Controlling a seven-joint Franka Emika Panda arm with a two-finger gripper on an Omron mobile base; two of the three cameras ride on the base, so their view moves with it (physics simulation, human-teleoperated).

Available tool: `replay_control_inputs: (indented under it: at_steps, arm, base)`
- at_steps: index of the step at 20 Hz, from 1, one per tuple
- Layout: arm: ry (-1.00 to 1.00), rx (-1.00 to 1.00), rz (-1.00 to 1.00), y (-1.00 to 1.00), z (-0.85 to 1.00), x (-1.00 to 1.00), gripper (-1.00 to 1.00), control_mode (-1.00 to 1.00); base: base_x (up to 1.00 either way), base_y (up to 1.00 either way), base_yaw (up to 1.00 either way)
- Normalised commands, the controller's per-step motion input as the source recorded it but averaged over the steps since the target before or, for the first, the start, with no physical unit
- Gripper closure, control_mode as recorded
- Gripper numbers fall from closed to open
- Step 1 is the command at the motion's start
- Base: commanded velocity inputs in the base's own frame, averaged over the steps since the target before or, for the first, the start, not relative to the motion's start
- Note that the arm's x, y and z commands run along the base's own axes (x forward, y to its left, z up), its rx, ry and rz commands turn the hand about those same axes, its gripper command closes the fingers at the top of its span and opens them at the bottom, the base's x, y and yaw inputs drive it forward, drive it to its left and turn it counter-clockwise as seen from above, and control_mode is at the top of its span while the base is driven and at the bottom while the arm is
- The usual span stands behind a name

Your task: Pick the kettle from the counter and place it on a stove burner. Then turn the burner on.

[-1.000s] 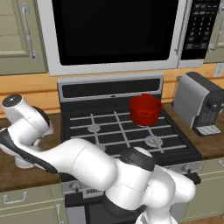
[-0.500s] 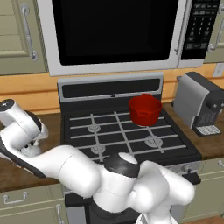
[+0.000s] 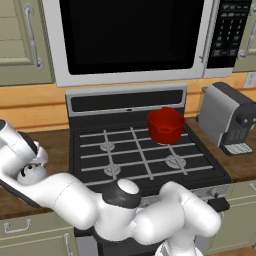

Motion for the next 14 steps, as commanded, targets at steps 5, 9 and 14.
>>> replay_control_inputs:
  at_steps: [5,9,14]
  arm:
    - [0.00,0.00,-0.09,0.12,-0.15,0.33,-1.00,-1.00]
    - [0.00,0.00,-0.09,0.01,-0.39,0.27,-1.00,-1.00]
    - [0.00,0.00,-0.08,0.06,-0.28,0.30,-1.00,-1.00]
  base:
    - [0.00,0.00,0.00]
    - [0.00,0.00,0.00]
    - [0.00,0.00,0.00]
